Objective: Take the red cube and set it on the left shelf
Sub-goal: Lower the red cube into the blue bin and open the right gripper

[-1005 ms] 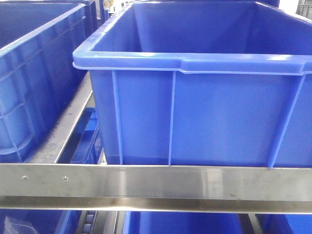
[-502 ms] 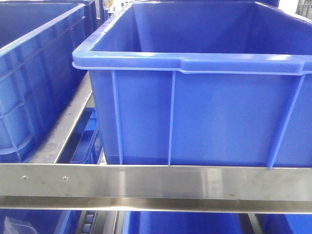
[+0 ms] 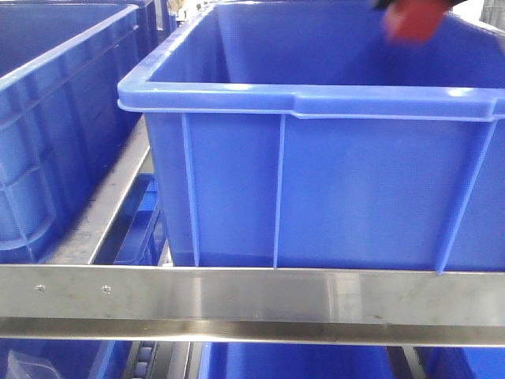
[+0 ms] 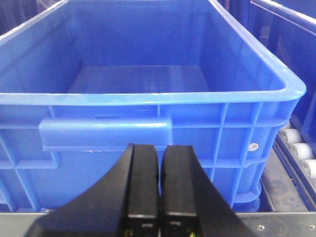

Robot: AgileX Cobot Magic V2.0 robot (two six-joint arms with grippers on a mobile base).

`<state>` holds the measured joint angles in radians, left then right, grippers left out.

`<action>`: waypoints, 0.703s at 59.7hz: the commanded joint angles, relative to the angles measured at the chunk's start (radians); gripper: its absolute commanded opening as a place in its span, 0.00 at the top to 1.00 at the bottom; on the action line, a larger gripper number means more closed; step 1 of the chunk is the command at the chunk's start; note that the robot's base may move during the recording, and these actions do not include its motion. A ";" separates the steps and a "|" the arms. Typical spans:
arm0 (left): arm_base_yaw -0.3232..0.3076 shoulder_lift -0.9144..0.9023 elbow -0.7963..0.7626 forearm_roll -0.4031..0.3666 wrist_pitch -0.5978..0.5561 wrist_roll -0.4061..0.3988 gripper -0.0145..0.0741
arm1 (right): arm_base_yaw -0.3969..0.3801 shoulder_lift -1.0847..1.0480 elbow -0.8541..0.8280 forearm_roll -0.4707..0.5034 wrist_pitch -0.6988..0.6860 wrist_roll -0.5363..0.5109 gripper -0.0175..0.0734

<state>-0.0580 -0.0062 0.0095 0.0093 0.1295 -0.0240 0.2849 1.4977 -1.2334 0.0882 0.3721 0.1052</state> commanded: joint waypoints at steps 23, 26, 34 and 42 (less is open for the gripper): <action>-0.004 -0.016 0.023 -0.003 -0.087 -0.001 0.72 | 0.024 -0.074 -0.050 -0.006 -0.055 -0.002 0.40; -0.004 -0.016 0.023 -0.003 -0.087 -0.001 0.72 | 0.024 -0.103 -0.050 -0.006 -0.051 -0.002 0.50; -0.004 -0.016 0.023 -0.003 -0.087 -0.001 0.72 | 0.024 -0.205 -0.034 -0.005 -0.050 -0.002 0.75; -0.004 -0.016 0.023 -0.003 -0.087 -0.001 0.72 | 0.024 -0.324 0.036 -0.005 -0.105 -0.002 0.75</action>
<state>-0.0580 -0.0062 0.0095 0.0093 0.1295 -0.0240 0.3081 1.2664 -1.2036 0.0882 0.3757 0.1052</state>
